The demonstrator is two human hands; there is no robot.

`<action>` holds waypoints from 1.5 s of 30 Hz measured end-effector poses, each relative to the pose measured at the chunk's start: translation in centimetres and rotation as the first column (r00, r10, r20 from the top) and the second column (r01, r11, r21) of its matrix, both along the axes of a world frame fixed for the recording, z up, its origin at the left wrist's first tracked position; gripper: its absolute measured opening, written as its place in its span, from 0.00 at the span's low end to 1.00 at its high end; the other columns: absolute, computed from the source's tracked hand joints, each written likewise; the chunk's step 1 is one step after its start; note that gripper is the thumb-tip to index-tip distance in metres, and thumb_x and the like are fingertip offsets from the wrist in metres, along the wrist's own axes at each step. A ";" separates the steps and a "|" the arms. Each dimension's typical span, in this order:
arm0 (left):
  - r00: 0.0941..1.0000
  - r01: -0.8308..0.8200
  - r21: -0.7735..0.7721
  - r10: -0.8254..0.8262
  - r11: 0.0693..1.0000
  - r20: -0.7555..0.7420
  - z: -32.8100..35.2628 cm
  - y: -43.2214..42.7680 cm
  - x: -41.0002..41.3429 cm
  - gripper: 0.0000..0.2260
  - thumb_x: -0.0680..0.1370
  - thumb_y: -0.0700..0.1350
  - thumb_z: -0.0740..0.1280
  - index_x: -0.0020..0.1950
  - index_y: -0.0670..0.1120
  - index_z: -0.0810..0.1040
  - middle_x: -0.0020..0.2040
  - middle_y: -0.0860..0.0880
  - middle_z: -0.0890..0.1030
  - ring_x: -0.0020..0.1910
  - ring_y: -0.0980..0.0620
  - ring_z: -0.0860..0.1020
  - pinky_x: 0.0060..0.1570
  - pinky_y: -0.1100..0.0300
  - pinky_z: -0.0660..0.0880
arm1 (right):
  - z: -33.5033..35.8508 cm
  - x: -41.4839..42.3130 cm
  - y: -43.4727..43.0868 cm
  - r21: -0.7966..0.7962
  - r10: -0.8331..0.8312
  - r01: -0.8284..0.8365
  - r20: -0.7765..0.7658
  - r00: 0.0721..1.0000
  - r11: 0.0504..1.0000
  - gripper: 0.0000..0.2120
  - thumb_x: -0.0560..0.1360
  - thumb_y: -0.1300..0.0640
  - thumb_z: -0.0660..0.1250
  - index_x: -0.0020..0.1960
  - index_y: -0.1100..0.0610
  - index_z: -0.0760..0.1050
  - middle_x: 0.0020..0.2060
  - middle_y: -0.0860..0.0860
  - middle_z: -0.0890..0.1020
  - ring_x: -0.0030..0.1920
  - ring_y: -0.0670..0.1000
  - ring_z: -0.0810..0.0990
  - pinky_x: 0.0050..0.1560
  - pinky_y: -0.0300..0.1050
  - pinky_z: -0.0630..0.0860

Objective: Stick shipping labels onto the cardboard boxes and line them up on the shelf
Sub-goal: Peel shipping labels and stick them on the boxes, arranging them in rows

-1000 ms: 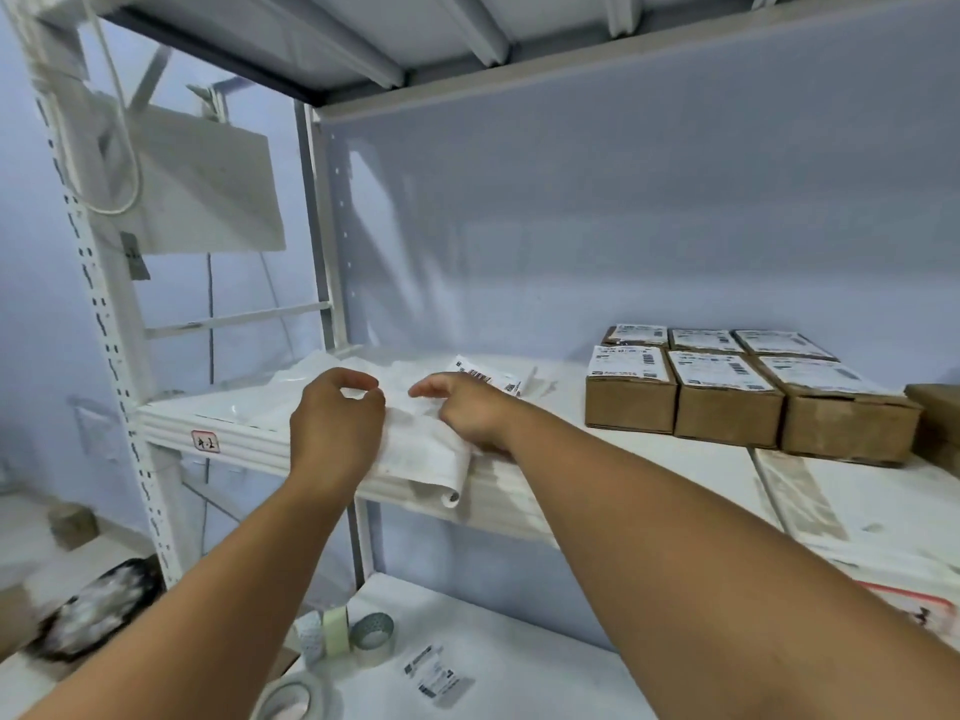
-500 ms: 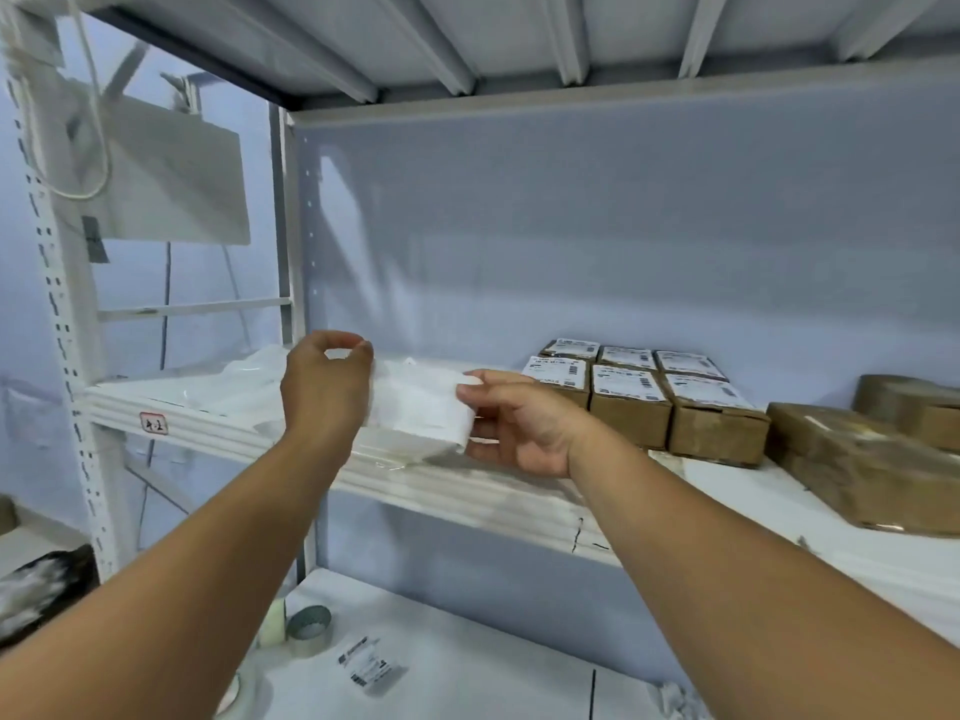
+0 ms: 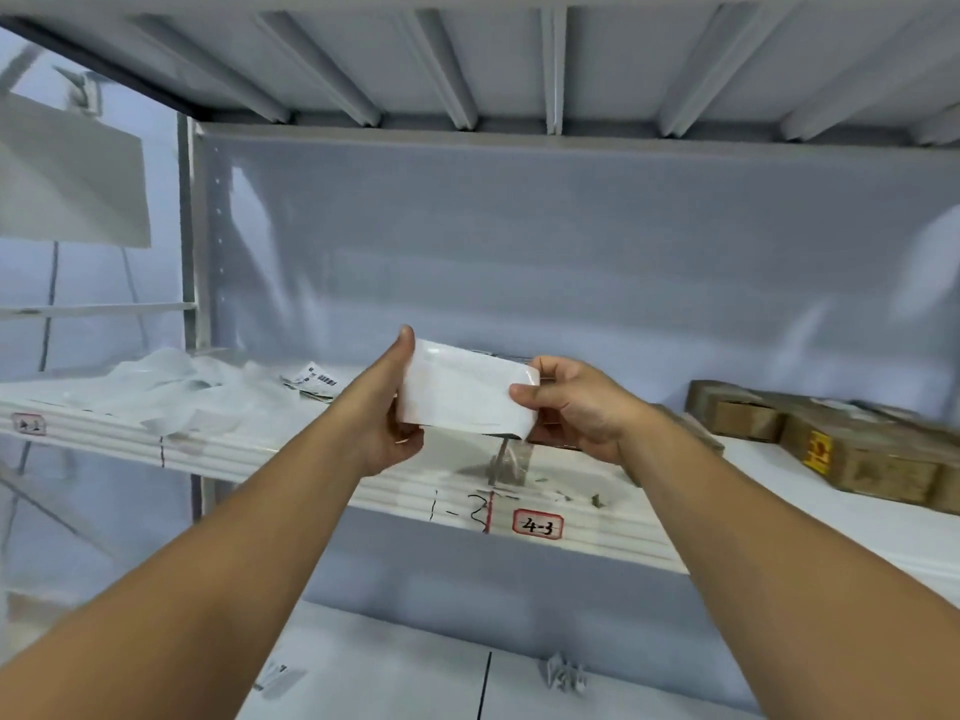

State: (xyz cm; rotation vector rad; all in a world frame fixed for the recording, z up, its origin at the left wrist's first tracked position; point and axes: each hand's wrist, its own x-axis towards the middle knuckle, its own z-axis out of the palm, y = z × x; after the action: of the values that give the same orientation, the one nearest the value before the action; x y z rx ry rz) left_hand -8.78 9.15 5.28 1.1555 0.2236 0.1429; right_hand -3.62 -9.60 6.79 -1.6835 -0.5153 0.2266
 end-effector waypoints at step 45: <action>0.891 -0.209 0.472 -0.032 0.857 0.453 -1.0 -19.9 11.5 0.28 0.74 0.37 0.70 0.67 0.55 0.62 0.53 0.51 0.73 0.48 0.54 0.78 0.41 0.65 0.77 | -0.9 6.8 -15.5 0.282 -0.453 0.407 0.119 0.884 0.869 0.18 0.73 0.76 0.56 0.43 0.58 0.79 0.44 0.53 0.82 0.41 0.49 0.83 0.37 0.36 0.78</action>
State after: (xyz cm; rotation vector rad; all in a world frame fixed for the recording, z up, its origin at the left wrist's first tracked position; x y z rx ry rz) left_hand 2.70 -10.76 4.24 1.6056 -0.1887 0.5773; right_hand 3.13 -25.09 5.91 -1.5320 -0.2723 -0.3140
